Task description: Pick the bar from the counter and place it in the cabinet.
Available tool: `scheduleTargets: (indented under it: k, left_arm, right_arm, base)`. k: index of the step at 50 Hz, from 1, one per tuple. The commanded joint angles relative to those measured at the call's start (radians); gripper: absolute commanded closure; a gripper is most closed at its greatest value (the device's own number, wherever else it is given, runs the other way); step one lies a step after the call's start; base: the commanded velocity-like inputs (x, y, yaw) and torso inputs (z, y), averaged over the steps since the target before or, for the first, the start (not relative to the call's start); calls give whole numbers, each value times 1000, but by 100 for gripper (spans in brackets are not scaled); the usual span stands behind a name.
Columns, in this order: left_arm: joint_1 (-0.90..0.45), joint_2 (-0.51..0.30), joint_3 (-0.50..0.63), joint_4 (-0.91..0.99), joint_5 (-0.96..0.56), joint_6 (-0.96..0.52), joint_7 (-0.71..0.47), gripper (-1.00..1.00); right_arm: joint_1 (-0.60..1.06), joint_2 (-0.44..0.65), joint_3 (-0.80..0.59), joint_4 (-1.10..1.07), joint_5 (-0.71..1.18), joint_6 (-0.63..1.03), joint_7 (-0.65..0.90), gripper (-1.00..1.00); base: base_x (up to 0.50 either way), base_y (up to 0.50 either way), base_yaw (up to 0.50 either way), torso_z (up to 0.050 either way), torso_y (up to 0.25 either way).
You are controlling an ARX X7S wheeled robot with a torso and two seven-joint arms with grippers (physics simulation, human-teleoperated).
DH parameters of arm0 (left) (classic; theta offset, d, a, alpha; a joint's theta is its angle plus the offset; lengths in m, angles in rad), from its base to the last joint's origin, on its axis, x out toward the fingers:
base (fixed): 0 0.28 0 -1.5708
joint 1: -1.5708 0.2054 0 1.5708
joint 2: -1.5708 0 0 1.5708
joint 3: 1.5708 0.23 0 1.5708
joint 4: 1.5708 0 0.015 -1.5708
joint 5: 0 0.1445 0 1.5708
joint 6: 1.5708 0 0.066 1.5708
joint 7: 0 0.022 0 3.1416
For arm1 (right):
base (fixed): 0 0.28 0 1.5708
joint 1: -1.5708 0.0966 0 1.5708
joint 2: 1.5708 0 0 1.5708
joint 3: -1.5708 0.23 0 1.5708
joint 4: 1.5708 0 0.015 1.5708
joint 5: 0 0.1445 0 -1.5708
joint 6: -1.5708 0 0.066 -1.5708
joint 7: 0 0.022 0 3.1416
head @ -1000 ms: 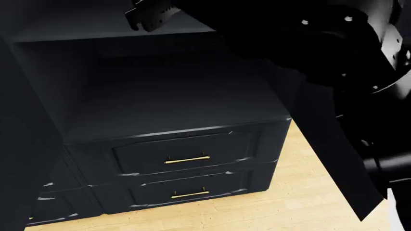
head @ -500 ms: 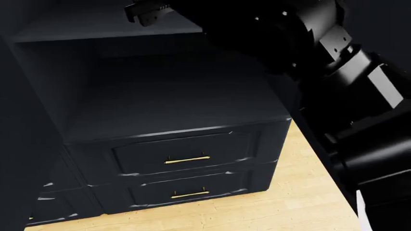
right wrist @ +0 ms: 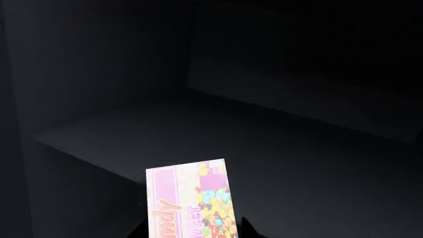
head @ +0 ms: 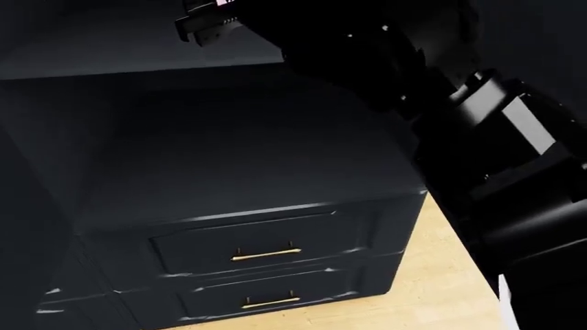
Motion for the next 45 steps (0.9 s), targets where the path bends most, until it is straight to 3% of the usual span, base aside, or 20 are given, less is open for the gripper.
scheduleTargets:
  k: [1, 20, 41, 45]
  left_arm:
    - [4, -7, -5, 2, -2, -2, 4, -100]
    - [8, -15, -9, 3, -3, -6, 7, -100]
    - [-2, -8, -7, -3, -9, -6, 2, -100]
    - [-3, -7, -7, -3, -10, -5, 1, -100]
  right_arm:
    - [0, -13, -20, 7, -8, -9, -10, 100]
    - [8, -13, -56, 9, 22, -27, -2, 100]
    - [16, -3, -86, 9, 53, -10, 3, 100]
    - [20, -1, -91, 5, 57, -7, 4, 100]
  base:
    - [455, -71, 195, 0, 0]
    - [408, -50, 279, 0, 1]
    - [472, -31, 134, 0, 1]
    - [58, -3, 31, 0, 3]
